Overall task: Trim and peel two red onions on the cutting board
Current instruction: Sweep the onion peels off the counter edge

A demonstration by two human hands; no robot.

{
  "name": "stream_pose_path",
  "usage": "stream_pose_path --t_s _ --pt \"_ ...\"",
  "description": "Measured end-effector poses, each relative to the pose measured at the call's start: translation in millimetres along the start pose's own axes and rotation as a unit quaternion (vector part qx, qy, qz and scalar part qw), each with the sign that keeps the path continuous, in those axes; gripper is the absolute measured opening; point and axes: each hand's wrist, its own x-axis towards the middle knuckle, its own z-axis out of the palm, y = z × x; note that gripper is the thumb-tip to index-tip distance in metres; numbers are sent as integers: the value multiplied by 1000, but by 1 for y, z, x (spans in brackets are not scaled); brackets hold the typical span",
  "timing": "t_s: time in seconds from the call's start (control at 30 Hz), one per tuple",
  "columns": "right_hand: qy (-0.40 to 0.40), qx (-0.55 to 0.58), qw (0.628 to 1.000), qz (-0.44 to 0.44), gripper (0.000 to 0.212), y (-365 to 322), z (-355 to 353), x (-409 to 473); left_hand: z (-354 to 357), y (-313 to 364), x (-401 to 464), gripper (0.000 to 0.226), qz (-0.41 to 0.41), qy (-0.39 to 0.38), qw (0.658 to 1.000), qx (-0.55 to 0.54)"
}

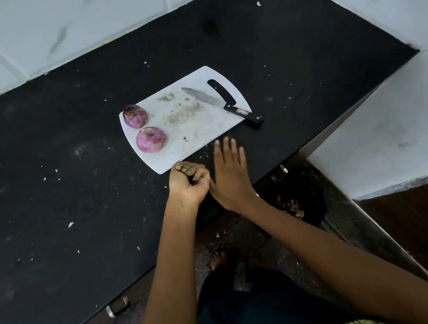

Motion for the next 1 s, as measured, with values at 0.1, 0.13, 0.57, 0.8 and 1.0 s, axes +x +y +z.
stream_pose_path --t_s 0.1,0.13,0.57,0.8,1.0 --pt "-10 -17 998 -63 57 -7 2 9 0 3 2 65 -1 -4 1000 -2" --pt "9 -12 995 -95 50 -5 3 8 -1 4 2 65 -1 -4 1000 -3" --pt "172 230 958 7 21 74 -46 -7 1 5 6 67 -3 2 1000 -16" --pt "-32 5 999 15 57 47 -43 -18 2 -7 5 53 -8 8 1000 11" --pt "22 -126 991 -47 42 20 -23 -48 1 -13 8 69 -2 6 1000 31"
